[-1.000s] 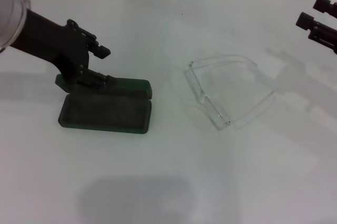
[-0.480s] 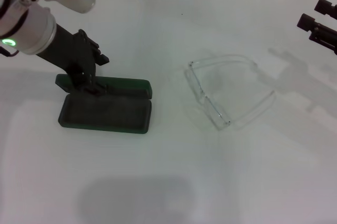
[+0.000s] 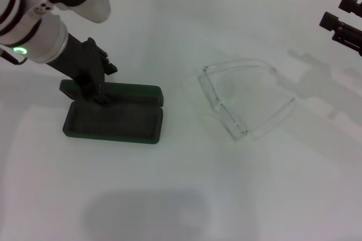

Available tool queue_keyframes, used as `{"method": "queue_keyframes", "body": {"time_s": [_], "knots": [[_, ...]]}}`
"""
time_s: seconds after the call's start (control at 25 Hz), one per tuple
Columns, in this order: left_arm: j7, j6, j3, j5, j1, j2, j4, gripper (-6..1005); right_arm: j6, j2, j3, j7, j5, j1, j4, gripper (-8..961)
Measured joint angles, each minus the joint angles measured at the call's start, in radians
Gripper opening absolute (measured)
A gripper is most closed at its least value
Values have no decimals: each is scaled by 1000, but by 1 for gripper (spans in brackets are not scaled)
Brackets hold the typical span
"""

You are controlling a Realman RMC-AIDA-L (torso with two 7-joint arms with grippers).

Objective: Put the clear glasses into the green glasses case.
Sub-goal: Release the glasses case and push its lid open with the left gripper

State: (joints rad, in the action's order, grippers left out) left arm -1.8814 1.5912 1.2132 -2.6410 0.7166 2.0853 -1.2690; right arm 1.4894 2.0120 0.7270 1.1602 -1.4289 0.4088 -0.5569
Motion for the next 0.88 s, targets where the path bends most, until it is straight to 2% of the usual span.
{"method": "queue_keyframes", "body": {"time_s": [0.32,0.88], "knots": [[0,-46,12,-51,32,2,89,643,-1,1,-1,-2,6,-3,5,712],[-6,-69,28,-62,34,4,94,642,-12,1,-2,-22,7,2,19,710]]}}
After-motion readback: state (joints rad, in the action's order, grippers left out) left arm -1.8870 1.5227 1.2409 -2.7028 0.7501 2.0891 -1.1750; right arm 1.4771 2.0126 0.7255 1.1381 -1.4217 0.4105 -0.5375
